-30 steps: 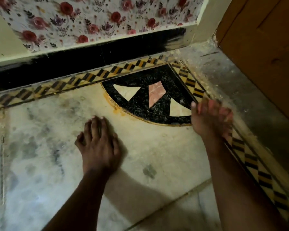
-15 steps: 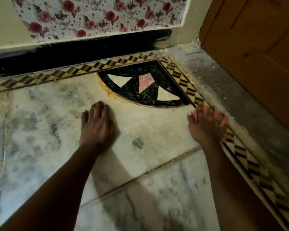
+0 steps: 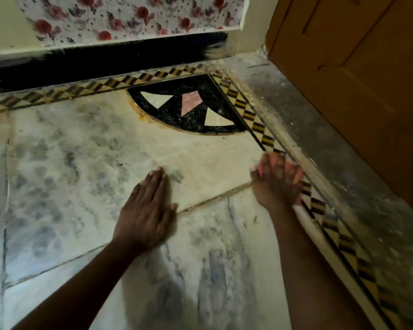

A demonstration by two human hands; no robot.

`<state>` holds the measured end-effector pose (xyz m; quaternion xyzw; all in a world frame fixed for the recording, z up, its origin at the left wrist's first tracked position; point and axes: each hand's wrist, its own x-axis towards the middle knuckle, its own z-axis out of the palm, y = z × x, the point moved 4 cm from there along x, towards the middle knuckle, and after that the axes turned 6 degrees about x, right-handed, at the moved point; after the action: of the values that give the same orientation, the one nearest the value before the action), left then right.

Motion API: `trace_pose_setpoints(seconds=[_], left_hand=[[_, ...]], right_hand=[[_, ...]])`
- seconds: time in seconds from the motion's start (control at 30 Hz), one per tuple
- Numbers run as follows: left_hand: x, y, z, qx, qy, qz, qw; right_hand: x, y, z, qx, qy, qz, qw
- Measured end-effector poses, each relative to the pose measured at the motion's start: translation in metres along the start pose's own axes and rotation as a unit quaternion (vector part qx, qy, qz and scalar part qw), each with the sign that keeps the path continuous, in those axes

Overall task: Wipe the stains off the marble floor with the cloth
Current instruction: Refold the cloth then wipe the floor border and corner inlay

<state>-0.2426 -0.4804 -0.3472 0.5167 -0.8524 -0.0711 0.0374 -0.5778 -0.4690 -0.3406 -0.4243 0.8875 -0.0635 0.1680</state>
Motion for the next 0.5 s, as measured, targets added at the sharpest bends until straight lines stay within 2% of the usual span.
trace_pose_setpoints(seconds=[0.1, 0.13, 0.2, 0.27, 0.37, 0.43, 0.5], left_hand=[[-0.005, 0.005, -0.006, -0.013, -0.006, -0.025, 1.000], [-0.011, 0.010, -0.006, -0.025, -0.006, -0.038, 0.999], [-0.031, 0.026, 0.001, -0.055, -0.010, -0.052, 0.997], [-0.061, 0.054, 0.010, -0.070, -0.018, -0.029, 0.997], [-0.090, 0.079, 0.012, -0.054, -0.014, -0.008, 0.998], [-0.088, 0.082, 0.012, -0.036, -0.007, -0.007, 0.999], [-0.086, 0.080, 0.010, -0.025, -0.013, -0.009, 1.000]], right_hand=[[-0.076, -0.003, 0.018, -0.040, -0.021, -0.159, 0.986], [-0.100, 0.016, 0.023, -0.041, -0.023, -0.183, 0.982], [-0.128, 0.072, 0.029, -0.052, -0.016, -0.150, 0.987], [-0.123, 0.120, 0.025, -0.069, 0.011, -0.054, 0.996], [-0.077, 0.116, 0.013, -0.018, 0.073, 0.084, 0.994], [-0.050, 0.077, 0.004, 0.010, 0.072, 0.098, 0.993], [-0.051, 0.049, 0.006, 0.011, 0.056, 0.023, 0.998]])
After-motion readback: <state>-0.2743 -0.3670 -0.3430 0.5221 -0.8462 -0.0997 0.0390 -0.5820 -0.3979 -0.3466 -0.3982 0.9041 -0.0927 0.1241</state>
